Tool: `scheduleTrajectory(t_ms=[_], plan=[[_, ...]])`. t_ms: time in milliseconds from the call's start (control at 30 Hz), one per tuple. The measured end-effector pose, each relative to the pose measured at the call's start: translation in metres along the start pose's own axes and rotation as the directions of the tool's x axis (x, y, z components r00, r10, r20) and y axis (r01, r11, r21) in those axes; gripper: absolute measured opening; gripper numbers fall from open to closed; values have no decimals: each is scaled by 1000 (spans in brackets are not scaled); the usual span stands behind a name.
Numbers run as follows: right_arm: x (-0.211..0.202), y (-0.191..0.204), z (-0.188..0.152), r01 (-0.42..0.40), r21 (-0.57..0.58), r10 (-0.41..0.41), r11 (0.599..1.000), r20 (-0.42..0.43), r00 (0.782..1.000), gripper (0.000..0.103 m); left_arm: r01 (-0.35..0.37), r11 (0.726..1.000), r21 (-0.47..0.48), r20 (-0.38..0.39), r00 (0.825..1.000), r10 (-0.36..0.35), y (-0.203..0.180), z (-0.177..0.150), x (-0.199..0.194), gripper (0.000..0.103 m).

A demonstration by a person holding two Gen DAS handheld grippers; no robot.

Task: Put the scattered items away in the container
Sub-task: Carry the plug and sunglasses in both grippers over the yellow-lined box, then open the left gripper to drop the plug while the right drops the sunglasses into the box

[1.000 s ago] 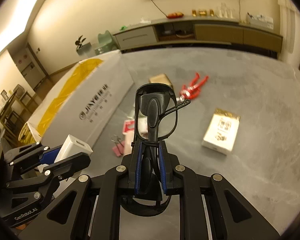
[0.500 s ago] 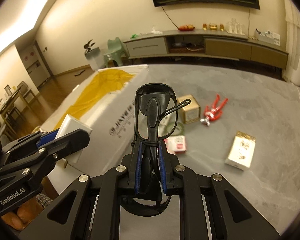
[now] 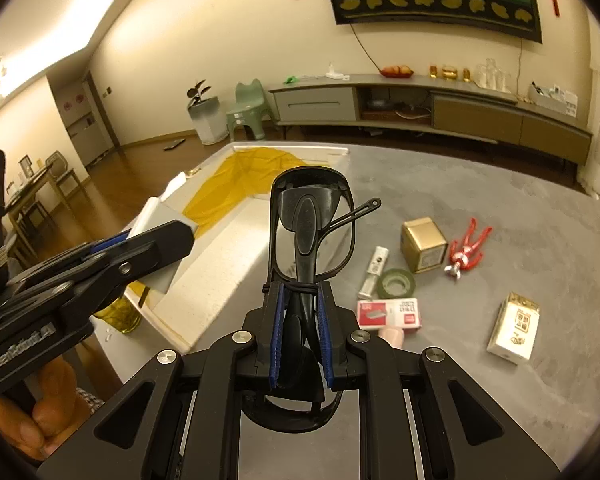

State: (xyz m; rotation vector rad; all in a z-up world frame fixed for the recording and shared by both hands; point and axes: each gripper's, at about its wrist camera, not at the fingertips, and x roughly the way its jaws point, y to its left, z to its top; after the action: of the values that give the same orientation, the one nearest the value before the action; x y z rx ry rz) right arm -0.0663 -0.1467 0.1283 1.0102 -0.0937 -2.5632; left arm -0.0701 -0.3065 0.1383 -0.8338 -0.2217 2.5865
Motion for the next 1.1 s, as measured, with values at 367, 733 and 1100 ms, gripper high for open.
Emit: scheduleTrajectory(t_ms=[367,733,1100], plan=[[4,36,11,-5,-82,9,997,37,999,17,-87,995,-52,4,996,87,37,5,3,22],[25,60,43,-51,-150,54,987,16,998,17,-199,977,-70,-17,980,199,68,10,12,22],[78,72,54,-108,-195,100,975,-55,994,17,-281,953,-113,-93,958,271,99,10,33,22]])
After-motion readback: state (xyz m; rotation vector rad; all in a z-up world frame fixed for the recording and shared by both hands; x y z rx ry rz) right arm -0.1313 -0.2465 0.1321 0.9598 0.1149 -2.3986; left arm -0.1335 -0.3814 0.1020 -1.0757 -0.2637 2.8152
